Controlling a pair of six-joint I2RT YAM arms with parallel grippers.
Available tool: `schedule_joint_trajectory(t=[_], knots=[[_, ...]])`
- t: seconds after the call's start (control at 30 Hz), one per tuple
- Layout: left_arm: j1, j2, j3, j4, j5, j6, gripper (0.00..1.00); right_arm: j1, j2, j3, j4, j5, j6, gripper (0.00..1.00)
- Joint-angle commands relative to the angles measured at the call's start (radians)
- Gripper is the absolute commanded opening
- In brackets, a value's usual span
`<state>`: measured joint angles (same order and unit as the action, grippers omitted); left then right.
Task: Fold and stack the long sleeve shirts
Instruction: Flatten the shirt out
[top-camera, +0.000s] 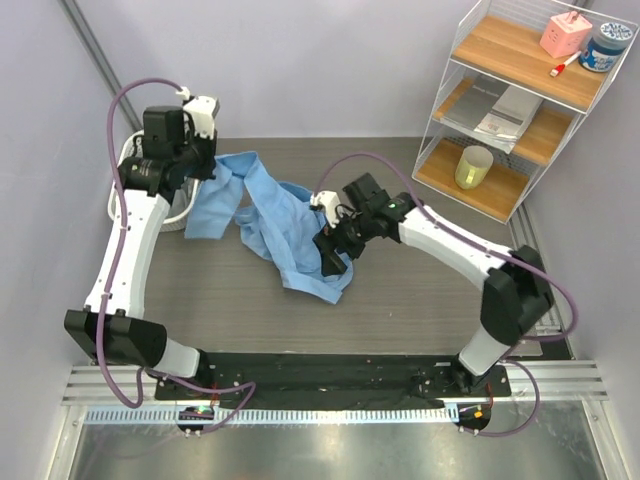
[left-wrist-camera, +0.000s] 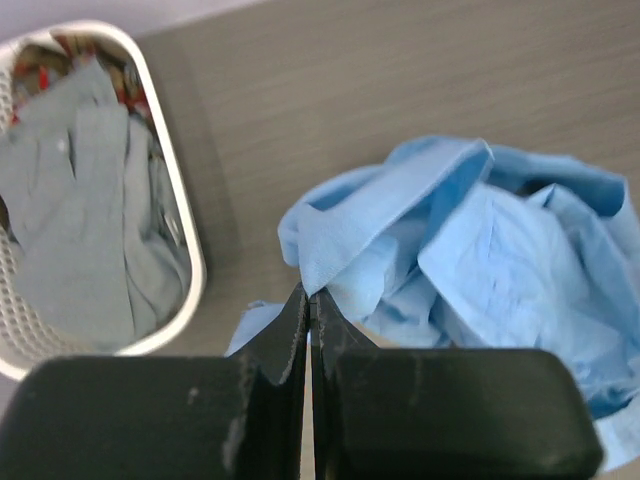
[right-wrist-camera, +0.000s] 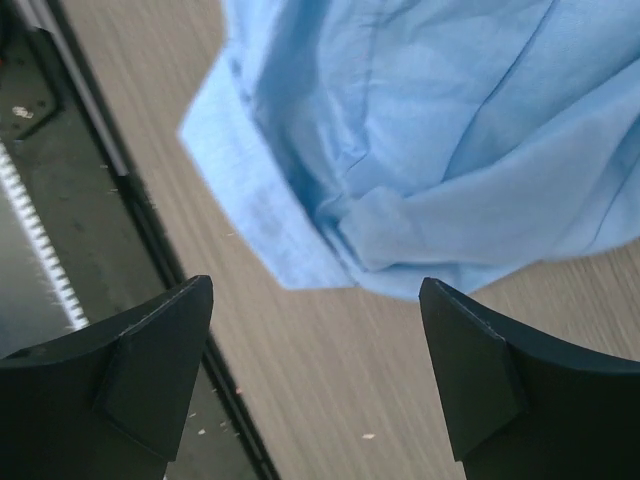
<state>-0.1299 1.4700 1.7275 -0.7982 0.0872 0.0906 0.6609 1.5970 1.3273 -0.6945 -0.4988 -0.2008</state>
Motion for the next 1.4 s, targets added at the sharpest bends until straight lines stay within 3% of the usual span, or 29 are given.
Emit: schedule_joint_trajectory(t=[0.0, 0.07, 0.17, 0.2, 0.37, 0.4, 0.5, 0.6, 0.67, 0.7, 0.8, 0.87, 0.93, 0.97, 1.0, 1.07, 1.1, 1.13, 1.2, 1.27, 1.37], knots=[[0.015, -0.097, -0.069, -0.010, -0.030, 0.017, 0.00, -0.001, 0.110, -0.002, 0.127, 0.042, -0.011, 0.85], [0.038, -0.115, -0.101, -0.021, 0.026, 0.020, 0.00, -0.001, 0.148, -0.023, 0.144, 0.055, -0.008, 0.79], [0.055, -0.151, -0.140, -0.055, 0.110, 0.066, 0.00, -0.001, 0.188, -0.063, 0.159, 0.106, -0.009, 0.63], [0.055, -0.158, -0.147, -0.090, 0.196, 0.093, 0.00, -0.003, 0.201, -0.068, 0.159, 0.129, -0.012, 0.56], [0.052, -0.232, -0.227, -0.257, 0.494, 0.363, 0.00, -0.098, 0.309, -0.030, 0.124, 0.216, -0.067, 0.38], [0.049, -0.244, -0.264, -0.300, 0.573, 0.488, 0.00, -0.113, 0.326, -0.007, 0.112, 0.256, -0.098, 0.33], [-0.058, -0.284, -0.357, -0.412, 0.600, 0.657, 0.00, -0.182, 0.403, 0.117, 0.076, 0.310, -0.139, 0.29], [-0.340, -0.329, -0.452, -0.385, 0.580, 0.696, 0.00, -0.210, 0.455, 0.269, 0.033, 0.338, -0.163, 0.28], [-0.468, -0.332, -0.514, -0.294, 0.556, 0.695, 0.00, -0.222, 0.460, 0.338, 0.012, 0.351, -0.190, 0.29], [-0.590, -0.311, -0.517, -0.270, 0.543, 0.696, 0.00, -0.224, 0.448, 0.349, 0.001, 0.364, -0.201, 0.29], [-0.729, -0.234, -0.470, -0.248, 0.574, 0.716, 0.00, -0.247, 0.408, 0.355, -0.032, 0.374, -0.255, 0.36], [-0.741, -0.200, -0.413, -0.263, 0.565, 0.781, 0.13, -0.262, 0.356, 0.363, -0.060, 0.370, -0.264, 0.45], [-0.722, -0.162, -0.376, -0.205, 0.475, 0.653, 0.22, -0.277, 0.305, 0.394, -0.121, 0.344, -0.258, 0.55], [-0.693, -0.146, -0.312, -0.214, 0.491, 0.602, 0.33, -0.277, 0.290, 0.404, -0.144, 0.295, -0.244, 0.66], [-0.588, -0.126, -0.286, -0.251, 0.526, 0.583, 0.41, -0.276, 0.272, 0.412, -0.178, 0.260, -0.233, 0.70], [-0.442, -0.077, -0.255, -0.242, 0.607, 0.478, 0.73, -0.267, 0.224, 0.397, -0.174, 0.176, -0.178, 0.76], [-0.307, -0.063, -0.261, -0.222, 0.627, 0.444, 0.80, -0.258, 0.213, 0.383, -0.162, 0.160, -0.143, 0.77], [-0.253, -0.035, -0.272, -0.157, 0.600, 0.413, 0.85, -0.224, 0.207, 0.351, -0.155, 0.151, -0.138, 0.77], [-0.122, -0.002, -0.289, -0.089, 0.519, 0.367, 0.87, -0.187, 0.196, 0.319, -0.149, 0.135, -0.150, 0.76], [-0.071, 0.074, -0.278, -0.003, 0.448, 0.351, 0.88, -0.152, 0.196, 0.271, -0.139, 0.111, -0.158, 0.74], [-0.014, 0.208, -0.211, -0.001, 0.361, 0.376, 0.86, -0.118, 0.207, 0.199, -0.074, 0.080, -0.158, 0.74]])
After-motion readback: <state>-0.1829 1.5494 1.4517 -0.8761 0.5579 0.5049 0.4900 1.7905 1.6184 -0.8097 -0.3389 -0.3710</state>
